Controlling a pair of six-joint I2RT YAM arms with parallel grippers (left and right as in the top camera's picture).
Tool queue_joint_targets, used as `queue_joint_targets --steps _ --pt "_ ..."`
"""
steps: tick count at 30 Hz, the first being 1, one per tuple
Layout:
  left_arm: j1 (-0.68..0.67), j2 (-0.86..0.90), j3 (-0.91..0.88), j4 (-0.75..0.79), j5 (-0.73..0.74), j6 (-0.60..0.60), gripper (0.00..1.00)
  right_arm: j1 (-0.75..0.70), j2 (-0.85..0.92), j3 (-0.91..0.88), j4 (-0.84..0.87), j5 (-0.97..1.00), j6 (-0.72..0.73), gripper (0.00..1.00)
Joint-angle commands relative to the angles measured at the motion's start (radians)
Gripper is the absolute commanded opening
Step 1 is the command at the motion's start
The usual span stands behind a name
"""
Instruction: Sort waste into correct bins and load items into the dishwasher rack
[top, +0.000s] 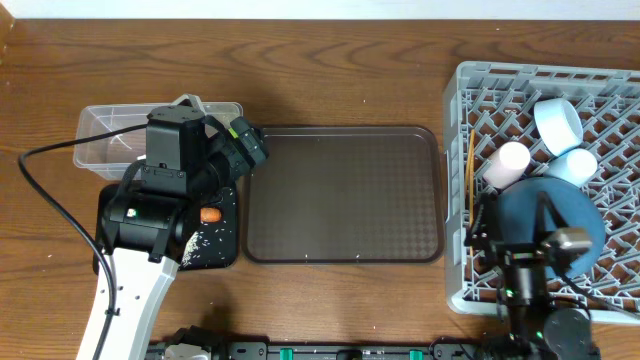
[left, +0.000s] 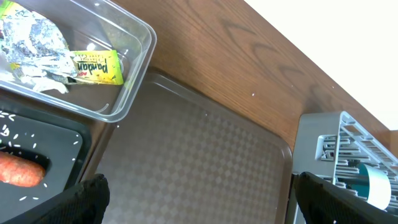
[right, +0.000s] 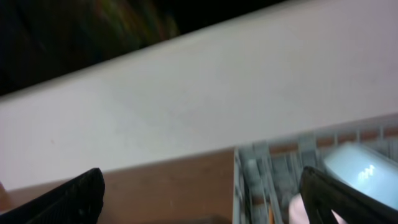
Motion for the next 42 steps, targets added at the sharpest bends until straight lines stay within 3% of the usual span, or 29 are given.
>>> queue_joint_targets --steps 1,12,42 --pt "0.005 0.0 0.012 0.0 -0.012 0.017 0.98 0.011 -0.008 -0.088 0.078 -0.005 0.03 0.99" --pt "0.005 0.0 0.012 0.0 -0.012 0.017 0.98 0.007 -0.008 -0.111 -0.146 -0.006 -0.043 0.99" --pt "0.005 -0.022 -0.004 -0.014 -0.012 0.017 0.98 0.006 -0.008 -0.111 -0.145 -0.027 -0.054 0.99"
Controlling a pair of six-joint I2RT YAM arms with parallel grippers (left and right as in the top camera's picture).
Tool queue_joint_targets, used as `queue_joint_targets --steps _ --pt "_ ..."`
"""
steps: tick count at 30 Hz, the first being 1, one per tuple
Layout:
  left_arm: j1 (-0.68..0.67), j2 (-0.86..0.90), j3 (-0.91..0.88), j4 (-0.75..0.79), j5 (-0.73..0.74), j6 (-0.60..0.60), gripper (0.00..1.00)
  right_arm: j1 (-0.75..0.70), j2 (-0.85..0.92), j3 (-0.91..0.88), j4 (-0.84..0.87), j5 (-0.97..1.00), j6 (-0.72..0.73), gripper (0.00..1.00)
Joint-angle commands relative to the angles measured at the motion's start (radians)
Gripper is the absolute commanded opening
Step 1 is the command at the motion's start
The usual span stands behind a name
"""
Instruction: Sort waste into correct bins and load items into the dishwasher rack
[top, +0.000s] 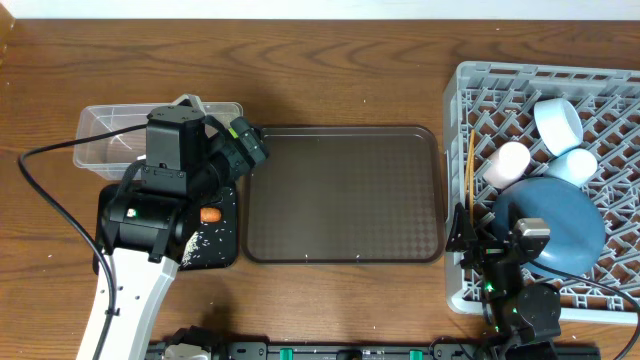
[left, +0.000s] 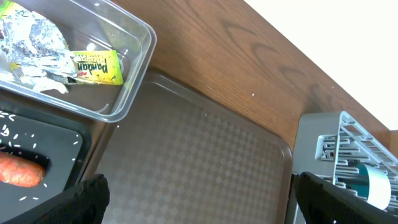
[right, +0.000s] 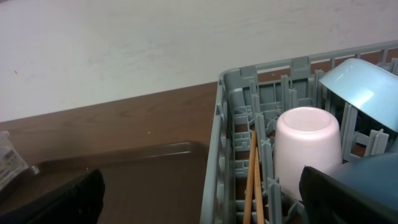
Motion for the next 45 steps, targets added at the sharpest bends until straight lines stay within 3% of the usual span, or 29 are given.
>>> queue_joint_targets --steps 1,14,19,25,28,37,41,45 --pt "0.004 -0.052 -0.01 -0.027 -0.012 0.017 0.98 0.006 -0.006 -0.001 -0.005 -0.004 -0.016 0.99" --pt "0.004 -0.723 -0.162 -0.126 -0.032 0.025 0.98 0.006 -0.006 -0.001 -0.005 -0.004 -0.016 0.99" --pt "0.004 -0.969 -0.31 -0.133 -0.035 0.029 0.98 0.006 -0.006 -0.001 -0.005 -0.004 -0.016 0.99" --pt "0.004 -1.118 -0.544 -0.11 -0.043 0.028 0.98 0.006 -0.006 -0.001 -0.005 -0.004 -0.016 0.99" --pt "0.005 -1.114 -0.651 0.017 -0.051 0.028 0.98 0.006 -0.006 -0.001 -0.005 -0.004 -0.016 0.99" --pt "0.005 -1.119 -0.995 0.597 -0.091 0.05 0.98 0.006 -0.006 -0.001 -0.005 -0.004 -0.016 0.99" --pt "0.005 -1.12 -1.07 0.688 -0.091 0.068 0.98 0.006 -0.006 -0.001 -0.005 -0.004 -0.016 0.99" --pt "0.005 -1.12 -1.114 0.688 -0.091 0.163 0.98 0.006 -0.006 -0.001 -0.005 -0.004 -0.016 0.99"
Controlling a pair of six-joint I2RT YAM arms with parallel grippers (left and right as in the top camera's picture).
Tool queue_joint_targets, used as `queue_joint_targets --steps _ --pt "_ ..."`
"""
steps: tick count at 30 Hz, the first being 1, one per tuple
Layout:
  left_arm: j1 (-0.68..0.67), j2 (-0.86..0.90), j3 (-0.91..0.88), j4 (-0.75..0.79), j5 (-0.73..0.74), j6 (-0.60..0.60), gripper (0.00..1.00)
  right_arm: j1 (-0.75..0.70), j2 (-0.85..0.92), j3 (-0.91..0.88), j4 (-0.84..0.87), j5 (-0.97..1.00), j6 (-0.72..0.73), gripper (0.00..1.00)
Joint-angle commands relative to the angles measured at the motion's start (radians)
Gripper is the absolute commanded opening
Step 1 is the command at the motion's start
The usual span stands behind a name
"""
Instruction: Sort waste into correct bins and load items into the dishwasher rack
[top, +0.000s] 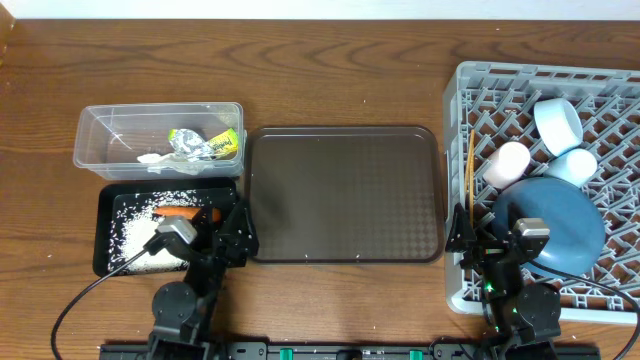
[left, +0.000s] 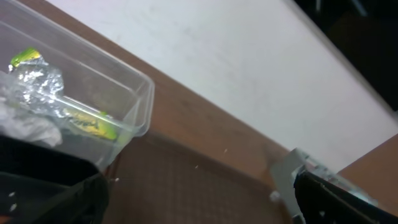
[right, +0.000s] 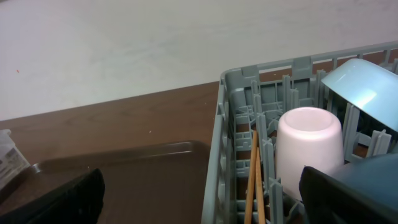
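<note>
The clear bin (top: 105, 130) holds crumpled foil (left: 38, 81) and a yellow wrapper (top: 222, 146). Below it, a black tray (top: 110, 262) carries scattered rice and an orange food piece (top: 185, 212). The grey dishwasher rack (top: 470, 85) holds a pink cup (right: 309, 144), pale blue cups (top: 556, 122), a dark blue plate (top: 565, 212) and wooden chopsticks (right: 254, 180). My left gripper (left: 199, 202) is open and empty, low at the table's front edge by the black tray. My right gripper (right: 199, 199) is open and empty at the rack's front left corner.
A bare brown serving tray (top: 345, 195) lies in the middle, between the bins and the rack. Wooden table (top: 330, 70) runs behind it to a white wall. Both arms sit folded low at the front edge.
My left arm, which hung over the clear bin and black tray, now sits folded low at the front edge, and both bins show fully. The right arm has not moved.
First my left arm hung open over the bins and my right gripper was raised over the rack's front, its view on the wall. Then the right gripper sat low at the rack's front left corner. Now the left arm is low at the front too.
</note>
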Motion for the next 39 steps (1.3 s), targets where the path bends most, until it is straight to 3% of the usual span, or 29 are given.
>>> queue_joint_targets --steps 1,10,13,39 --pt "0.004 -0.008 -0.028 0.001 -0.013 0.119 0.98 0.006 -0.005 -0.001 -0.004 0.0 -0.013 0.99" --pt "0.023 -0.008 -0.027 -0.063 -0.013 0.566 0.98 0.006 -0.005 -0.001 -0.004 0.0 -0.013 0.99" --pt "0.061 -0.008 -0.027 -0.063 -0.013 0.628 0.98 0.006 -0.005 -0.001 -0.004 0.0 -0.013 0.99" --pt "0.078 -0.006 -0.027 -0.063 -0.013 0.629 0.98 0.006 -0.005 -0.001 -0.004 0.0 -0.013 0.99"
